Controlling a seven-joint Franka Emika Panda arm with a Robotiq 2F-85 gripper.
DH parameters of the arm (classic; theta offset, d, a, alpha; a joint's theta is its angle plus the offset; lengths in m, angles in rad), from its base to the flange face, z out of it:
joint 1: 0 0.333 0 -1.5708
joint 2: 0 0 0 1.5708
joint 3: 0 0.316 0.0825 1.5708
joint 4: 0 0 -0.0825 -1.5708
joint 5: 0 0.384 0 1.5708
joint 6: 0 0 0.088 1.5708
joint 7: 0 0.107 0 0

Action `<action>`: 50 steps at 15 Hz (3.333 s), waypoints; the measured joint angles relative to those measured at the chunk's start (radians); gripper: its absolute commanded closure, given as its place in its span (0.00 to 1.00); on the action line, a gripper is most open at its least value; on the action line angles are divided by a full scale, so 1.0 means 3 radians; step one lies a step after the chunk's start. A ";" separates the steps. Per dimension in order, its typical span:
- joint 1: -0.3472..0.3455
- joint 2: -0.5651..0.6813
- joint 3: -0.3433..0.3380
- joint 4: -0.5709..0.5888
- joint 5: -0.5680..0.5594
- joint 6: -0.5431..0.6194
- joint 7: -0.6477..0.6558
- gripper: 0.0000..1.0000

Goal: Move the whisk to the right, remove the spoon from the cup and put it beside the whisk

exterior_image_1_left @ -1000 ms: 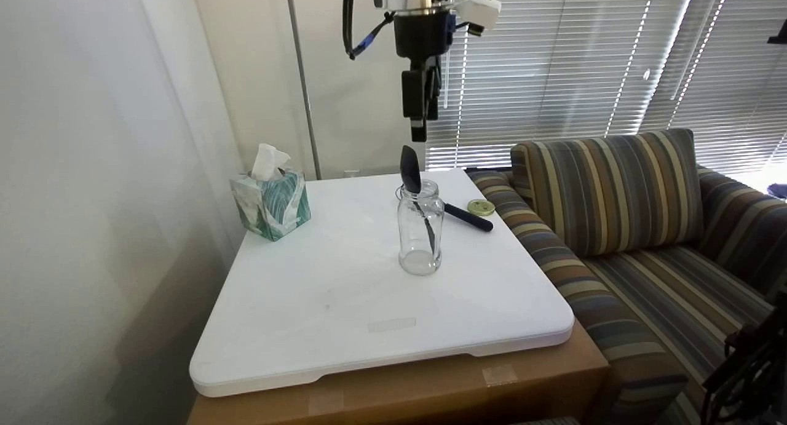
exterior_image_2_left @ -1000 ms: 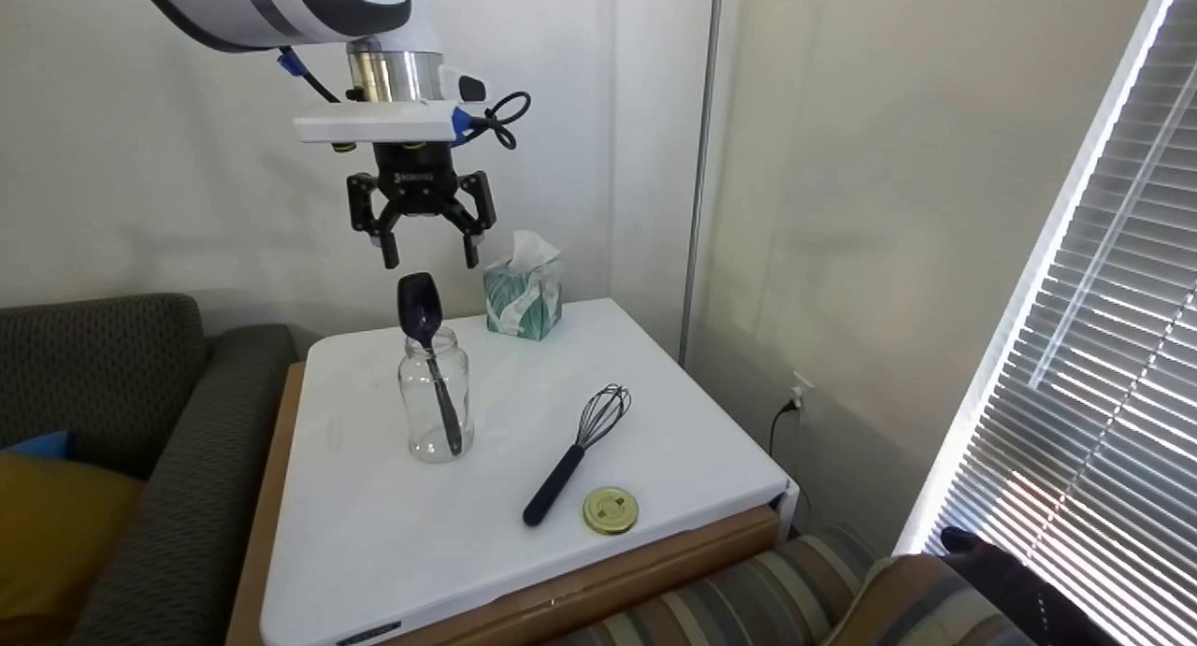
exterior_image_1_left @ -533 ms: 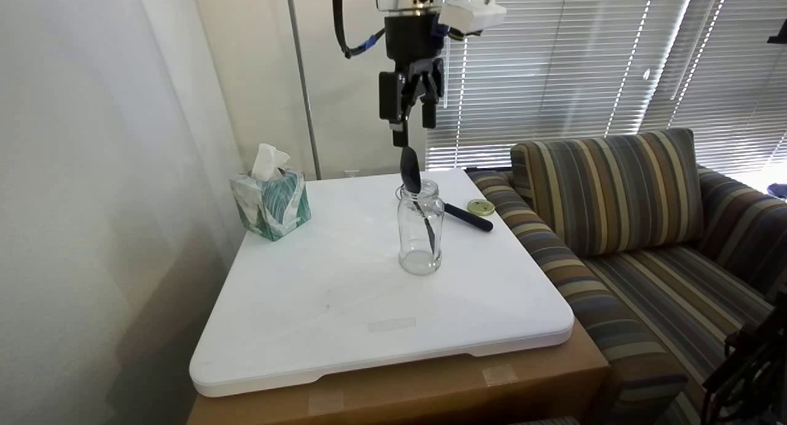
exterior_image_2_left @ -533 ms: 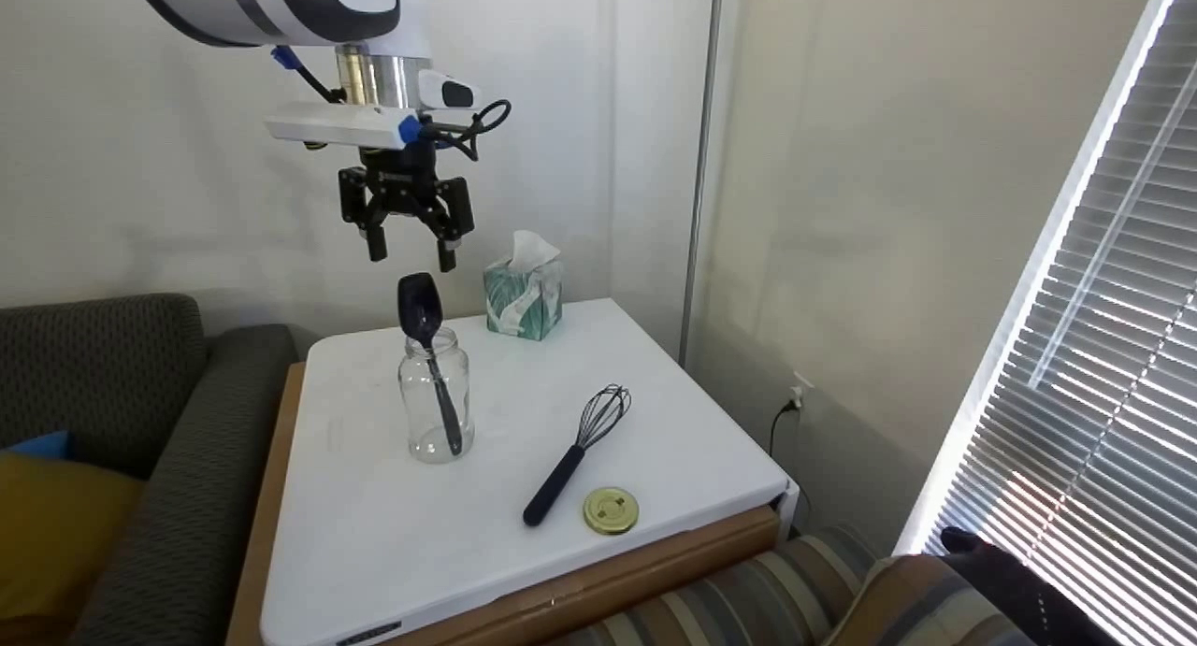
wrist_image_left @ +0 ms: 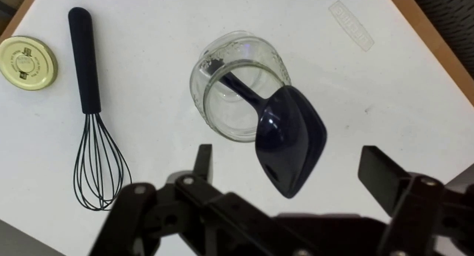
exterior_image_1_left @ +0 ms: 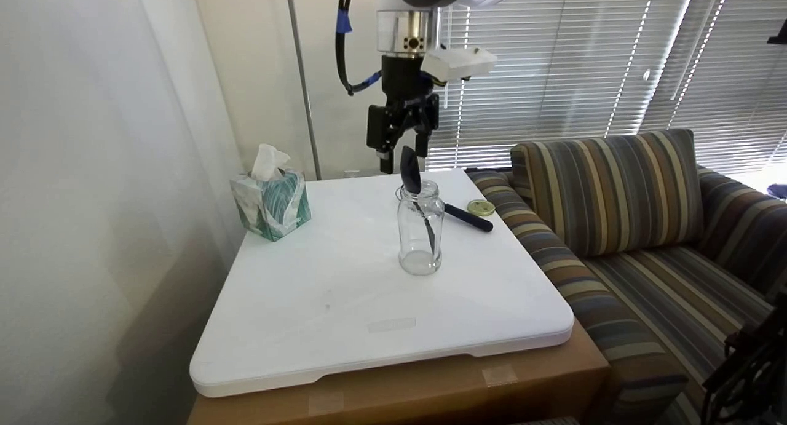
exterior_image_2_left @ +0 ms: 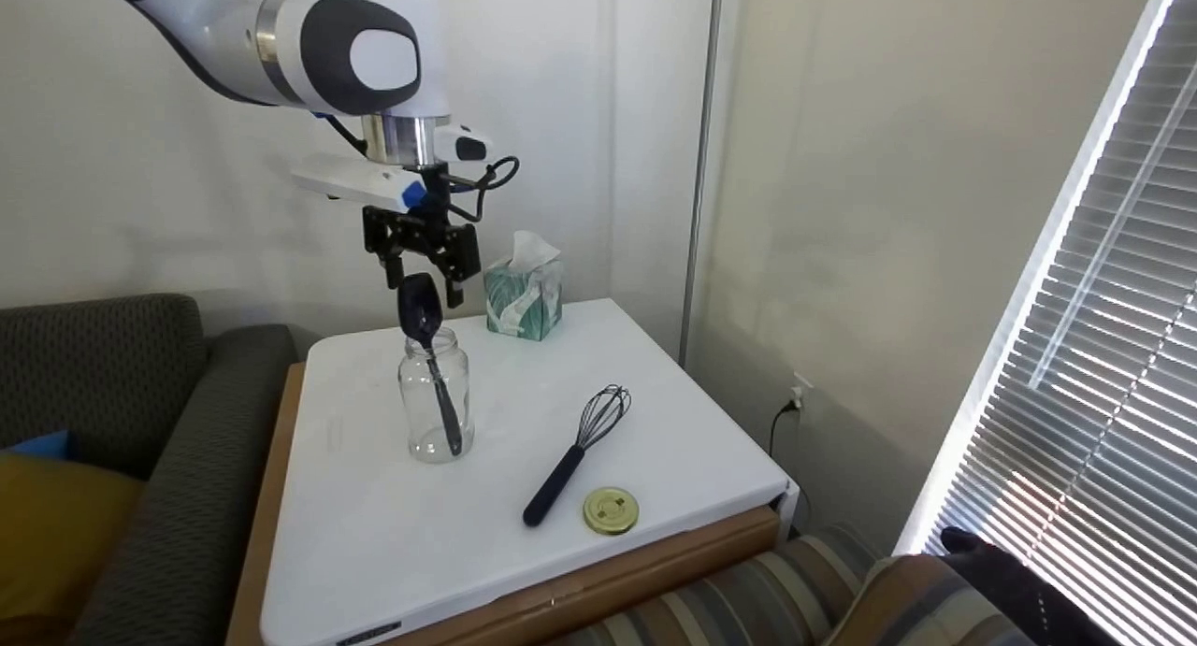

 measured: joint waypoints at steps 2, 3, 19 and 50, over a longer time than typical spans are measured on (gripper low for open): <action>0.0000 0.0059 0.0000 0.0020 0.0025 0.0044 0.0043 0.42; 0.0000 0.0075 -0.0001 0.0029 0.0029 0.0048 0.0069 0.48; 0.0001 0.0092 -0.0026 0.0169 0.0168 -0.0235 0.0267 0.97; 0.0053 -0.0518 0.0057 0.0337 0.0046 -0.0794 -0.0558 0.97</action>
